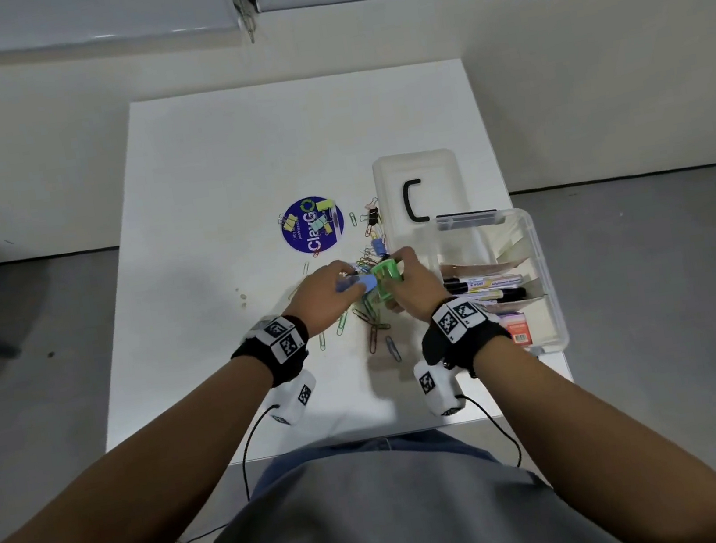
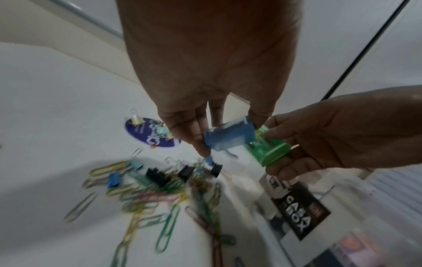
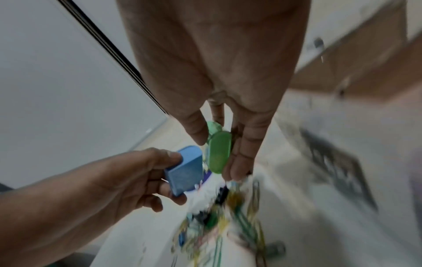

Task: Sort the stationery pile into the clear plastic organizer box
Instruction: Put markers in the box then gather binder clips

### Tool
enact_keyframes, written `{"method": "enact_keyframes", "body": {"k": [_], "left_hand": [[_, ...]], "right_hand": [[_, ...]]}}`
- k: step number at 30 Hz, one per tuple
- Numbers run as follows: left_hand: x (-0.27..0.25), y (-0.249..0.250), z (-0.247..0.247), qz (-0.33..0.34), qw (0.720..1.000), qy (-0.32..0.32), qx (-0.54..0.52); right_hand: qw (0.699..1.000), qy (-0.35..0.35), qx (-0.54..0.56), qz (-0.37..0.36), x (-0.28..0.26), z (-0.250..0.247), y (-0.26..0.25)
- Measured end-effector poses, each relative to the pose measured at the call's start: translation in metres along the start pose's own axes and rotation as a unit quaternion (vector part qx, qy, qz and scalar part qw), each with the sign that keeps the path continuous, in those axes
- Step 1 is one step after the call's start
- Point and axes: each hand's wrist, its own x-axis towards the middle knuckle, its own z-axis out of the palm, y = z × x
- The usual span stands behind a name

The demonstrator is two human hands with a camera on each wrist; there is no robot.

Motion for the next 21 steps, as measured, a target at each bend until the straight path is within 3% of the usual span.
{"method": "enact_keyframes", "body": {"k": [3, 7, 11, 13, 21], "left_hand": [[-0.007, 0.031, -0.003, 0.041, 0.999, 0.002, -0.007], [-0.022, 0.073, 0.013, 0.15, 0.988, -0.013, 0.037], [-0.038, 0.106, 0.057, 0.254, 0.954, -0.092, 0.127], [-0.037, 0.109, 0.082, 0.291, 0.927, -0.101, 0.214], [-0.029, 0.109, 0.114, 0.287, 0.873, -0.055, 0.391]], "right_hand": [[0.999, 0.024, -0.018, -0.035, -0.025, -0.037, -0.001], [0.991, 0.064, -0.109, -0.038, -0.057, -0.092, 0.029], [0.99, 0.051, -0.13, -0.003, -0.087, -0.121, 0.067], [0.982, 0.055, -0.183, 0.003, -0.092, -0.116, 0.082], [0.953, 0.115, -0.28, 0.029, -0.083, -0.081, 0.108]]}}
